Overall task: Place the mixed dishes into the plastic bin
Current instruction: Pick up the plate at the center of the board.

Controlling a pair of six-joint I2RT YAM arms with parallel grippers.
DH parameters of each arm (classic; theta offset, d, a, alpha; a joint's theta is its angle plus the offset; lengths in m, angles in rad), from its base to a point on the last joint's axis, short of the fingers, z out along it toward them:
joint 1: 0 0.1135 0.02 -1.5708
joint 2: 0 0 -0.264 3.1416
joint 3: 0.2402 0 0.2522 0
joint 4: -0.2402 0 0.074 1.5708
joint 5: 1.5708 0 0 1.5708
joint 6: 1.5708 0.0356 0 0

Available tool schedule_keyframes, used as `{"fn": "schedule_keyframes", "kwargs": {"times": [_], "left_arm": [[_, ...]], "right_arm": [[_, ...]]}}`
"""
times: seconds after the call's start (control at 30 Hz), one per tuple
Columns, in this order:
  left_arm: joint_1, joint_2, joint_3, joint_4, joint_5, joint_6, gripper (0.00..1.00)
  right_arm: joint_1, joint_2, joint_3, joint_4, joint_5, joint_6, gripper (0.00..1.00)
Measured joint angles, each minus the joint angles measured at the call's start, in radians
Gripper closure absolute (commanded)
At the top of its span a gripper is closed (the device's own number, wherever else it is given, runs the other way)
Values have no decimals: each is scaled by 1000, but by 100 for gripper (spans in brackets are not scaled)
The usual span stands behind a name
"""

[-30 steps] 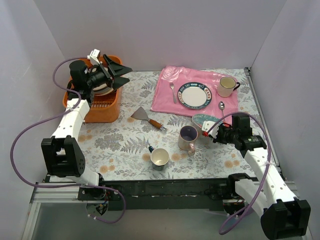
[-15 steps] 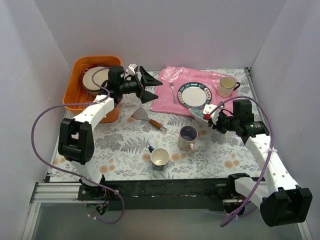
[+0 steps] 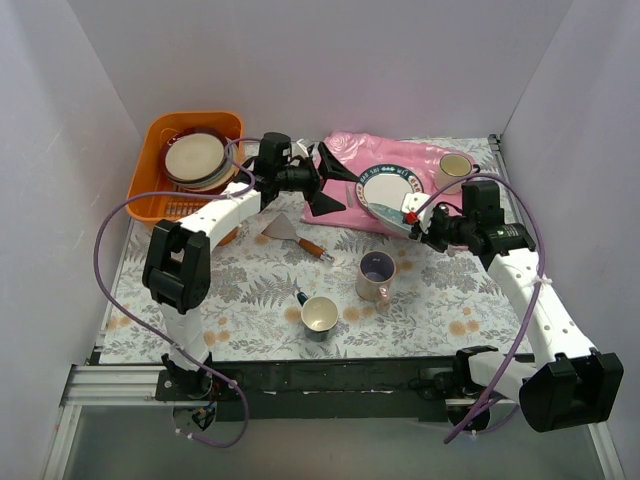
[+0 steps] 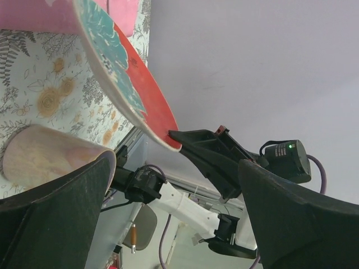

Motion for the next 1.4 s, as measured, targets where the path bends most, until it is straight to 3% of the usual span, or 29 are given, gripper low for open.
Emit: {"fn": "schedule_keyframes", "kwargs": {"times": [0.6,0.73,1.0,1.1,1.13,1.17,1.4], "left_arm": [[-66,89,75,-168,-84,63,2],[-68,89,85,-186,-91,73,9],[-74,105,107,-207,-94,85,49],[-73,106,107,-208,-96,90,74],[-72,108,107,-206,-95,88,90],[-70,111,107,-204,-95,88,99],[-61,135,110,-213,-84,12,100]], "right_arm": [[109,60,45,30,10,-27,99],[130,60,50,39,20,-32,99],[183,66,51,48,28,-49,99],[184,68,57,55,42,-56,99],[184,68,58,57,45,-63,99],[184,68,59,63,49,-67,99],[207,66,60,66,61,-162,99]]}}
